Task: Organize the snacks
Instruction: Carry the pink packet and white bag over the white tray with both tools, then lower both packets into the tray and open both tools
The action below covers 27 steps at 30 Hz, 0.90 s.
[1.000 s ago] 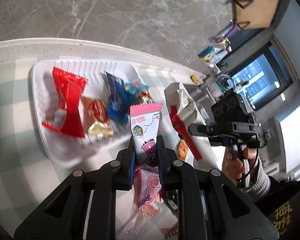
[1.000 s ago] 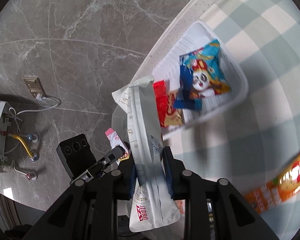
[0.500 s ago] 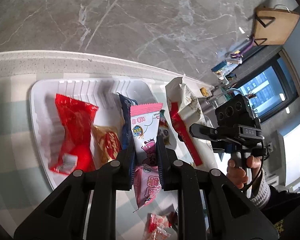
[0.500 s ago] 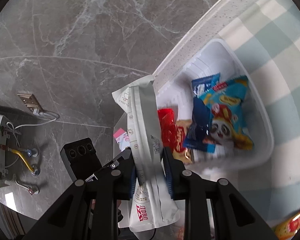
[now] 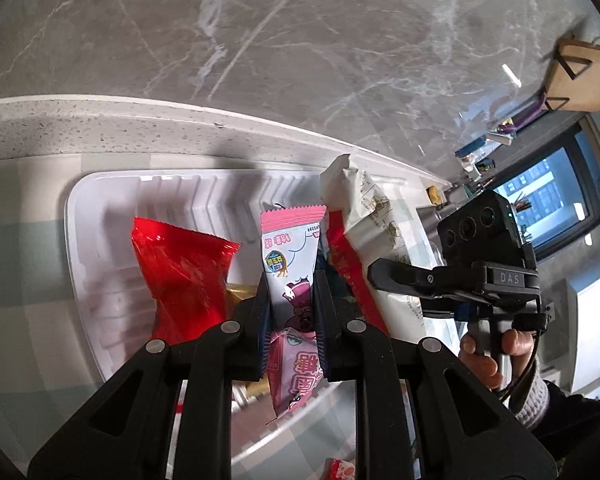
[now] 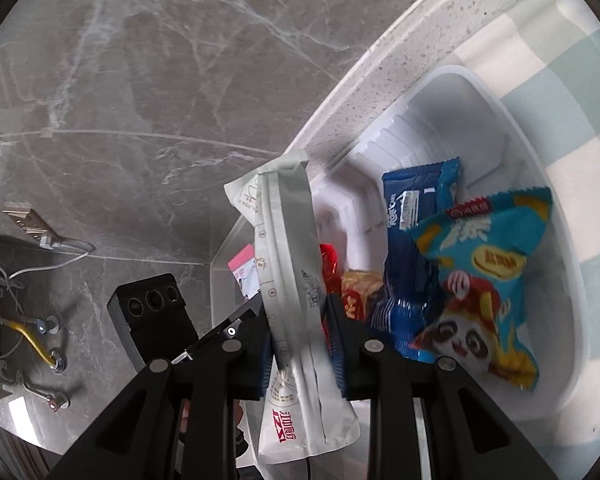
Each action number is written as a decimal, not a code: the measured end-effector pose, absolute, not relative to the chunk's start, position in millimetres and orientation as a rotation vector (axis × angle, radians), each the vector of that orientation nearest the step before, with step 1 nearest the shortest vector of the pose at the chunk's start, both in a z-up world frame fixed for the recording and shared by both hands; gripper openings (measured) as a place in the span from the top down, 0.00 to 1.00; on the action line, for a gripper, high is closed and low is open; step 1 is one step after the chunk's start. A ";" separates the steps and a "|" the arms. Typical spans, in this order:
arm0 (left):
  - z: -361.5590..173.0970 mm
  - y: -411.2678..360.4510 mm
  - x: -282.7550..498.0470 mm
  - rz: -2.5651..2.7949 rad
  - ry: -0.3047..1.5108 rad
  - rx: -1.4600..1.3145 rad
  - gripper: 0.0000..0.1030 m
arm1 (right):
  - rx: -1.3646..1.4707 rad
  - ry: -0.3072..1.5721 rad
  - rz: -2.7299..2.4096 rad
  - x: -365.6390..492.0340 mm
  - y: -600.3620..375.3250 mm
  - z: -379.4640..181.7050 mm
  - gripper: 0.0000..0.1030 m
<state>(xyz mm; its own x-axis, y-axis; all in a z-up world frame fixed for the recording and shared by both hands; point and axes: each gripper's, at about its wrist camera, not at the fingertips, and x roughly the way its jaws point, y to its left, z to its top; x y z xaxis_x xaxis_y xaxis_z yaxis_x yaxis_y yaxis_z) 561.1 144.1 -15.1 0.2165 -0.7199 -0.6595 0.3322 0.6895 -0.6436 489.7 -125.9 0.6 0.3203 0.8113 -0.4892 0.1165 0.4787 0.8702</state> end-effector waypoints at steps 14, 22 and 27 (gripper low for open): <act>-37.6 144.0 573.5 -0.665 1.141 -0.348 0.83 | 0.793 1.224 0.477 509.5 -98.7 -2.5 0.72; -30.4 136.3 569.4 -0.616 1.120 -0.278 0.79 | 0.660 1.198 0.452 505.4 -86.0 12.5 0.52; -17.8 130.5 563.6 -0.600 1.095 -0.216 0.62 | 0.624 1.167 0.460 495.7 -81.0 25.7 0.52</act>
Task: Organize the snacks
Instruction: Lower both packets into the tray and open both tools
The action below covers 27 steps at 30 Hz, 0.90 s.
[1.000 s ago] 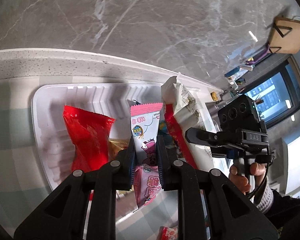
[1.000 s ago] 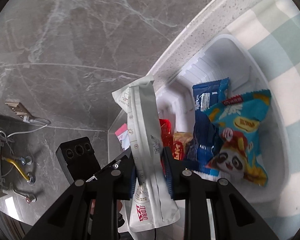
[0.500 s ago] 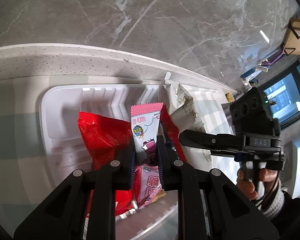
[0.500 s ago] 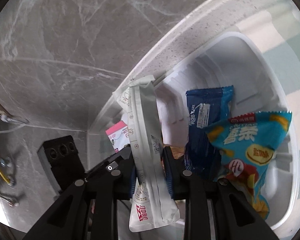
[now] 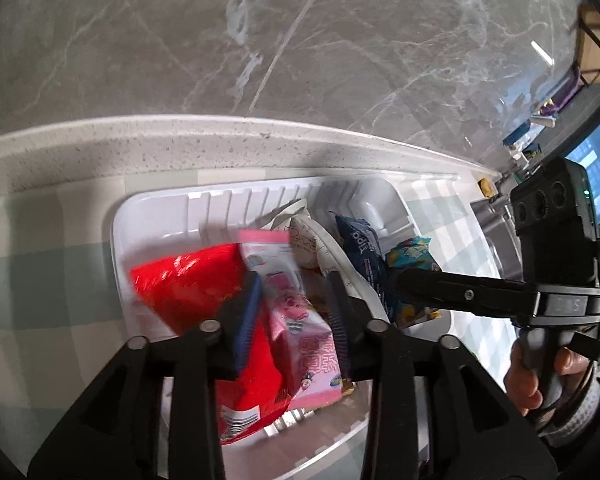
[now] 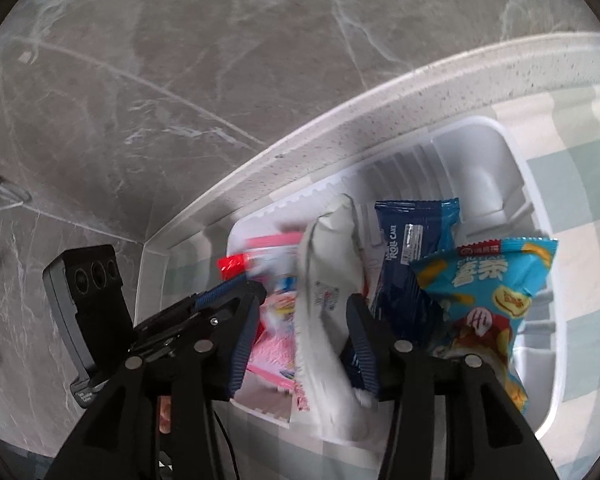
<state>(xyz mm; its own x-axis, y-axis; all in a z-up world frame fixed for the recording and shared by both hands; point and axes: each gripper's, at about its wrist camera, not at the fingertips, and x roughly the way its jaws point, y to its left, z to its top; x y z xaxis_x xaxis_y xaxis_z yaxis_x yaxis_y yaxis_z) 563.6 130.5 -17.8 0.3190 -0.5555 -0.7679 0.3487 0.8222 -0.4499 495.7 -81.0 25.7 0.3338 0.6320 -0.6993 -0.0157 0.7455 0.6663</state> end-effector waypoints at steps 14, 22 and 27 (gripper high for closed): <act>33.8 134.8 504.2 -0.611 0.978 -0.082 0.54 | 0.612 1.082 0.488 420.8 -110.9 69.3 0.50; 42.2 124.9 432.7 -0.700 0.979 0.034 0.54 | 0.584 1.034 0.458 362.3 -127.8 87.2 0.45; 29.0 119.5 388.6 -0.756 1.018 0.079 0.54 | 0.550 1.025 0.428 323.8 -136.0 87.5 0.45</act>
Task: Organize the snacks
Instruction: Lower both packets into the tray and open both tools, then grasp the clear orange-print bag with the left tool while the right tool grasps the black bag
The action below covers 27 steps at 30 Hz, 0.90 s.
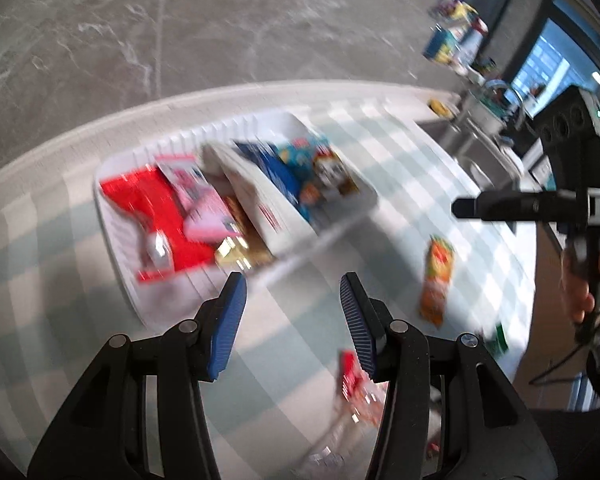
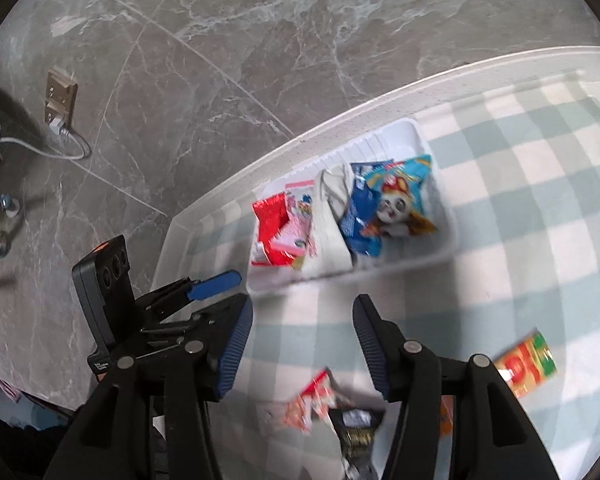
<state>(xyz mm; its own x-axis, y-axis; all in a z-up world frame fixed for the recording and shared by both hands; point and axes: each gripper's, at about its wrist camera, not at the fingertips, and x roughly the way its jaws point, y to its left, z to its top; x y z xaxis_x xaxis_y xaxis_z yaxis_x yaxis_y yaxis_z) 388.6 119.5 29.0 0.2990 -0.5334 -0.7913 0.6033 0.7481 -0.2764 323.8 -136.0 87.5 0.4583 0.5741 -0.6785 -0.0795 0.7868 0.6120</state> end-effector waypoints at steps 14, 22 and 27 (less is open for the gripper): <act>-5.7 115.4 295.0 -0.926 1.106 0.240 0.54 | 0.430 1.130 0.381 241.1 -117.0 46.3 0.45; -28.5 108.9 273.8 -0.932 1.139 0.343 0.54 | 0.346 1.194 0.372 223.7 -94.5 20.5 0.45; -33.0 105.5 272.3 -0.919 1.134 0.387 0.54 | 0.307 1.217 0.364 219.9 -87.3 11.3 0.45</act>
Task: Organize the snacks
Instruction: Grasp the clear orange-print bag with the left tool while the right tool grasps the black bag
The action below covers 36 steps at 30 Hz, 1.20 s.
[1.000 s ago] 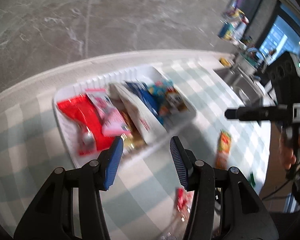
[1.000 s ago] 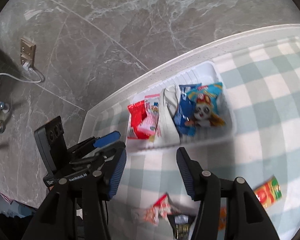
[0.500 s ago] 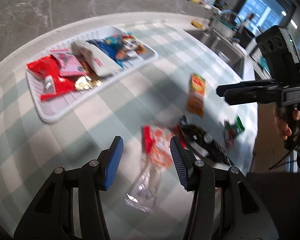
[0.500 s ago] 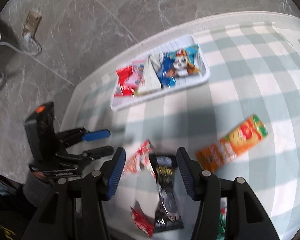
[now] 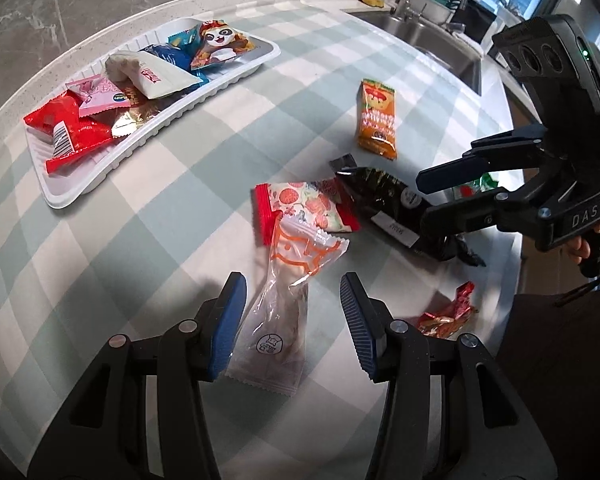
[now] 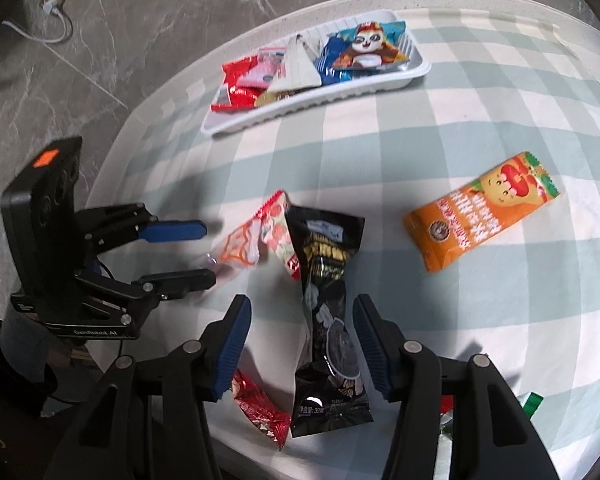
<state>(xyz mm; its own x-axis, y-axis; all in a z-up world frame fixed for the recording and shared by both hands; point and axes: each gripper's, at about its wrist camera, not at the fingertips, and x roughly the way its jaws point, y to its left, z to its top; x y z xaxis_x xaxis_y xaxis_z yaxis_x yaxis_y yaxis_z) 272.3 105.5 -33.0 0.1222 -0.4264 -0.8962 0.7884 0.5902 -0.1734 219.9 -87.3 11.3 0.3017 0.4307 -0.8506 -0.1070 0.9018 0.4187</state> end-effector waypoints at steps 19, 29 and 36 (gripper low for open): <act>-48.1 99.1 271.1 -0.875 1.136 0.462 0.54 | 0.229 1.250 0.353 221.4 -69.8 -3.0 0.45; -52.4 93.6 268.8 -0.868 1.135 0.491 0.54 | 0.202 1.255 0.344 223.6 -65.8 -6.8 0.49; -54.3 92.4 268.3 -0.866 1.137 0.506 0.54 | 0.201 1.257 0.335 223.1 -68.7 -9.3 0.54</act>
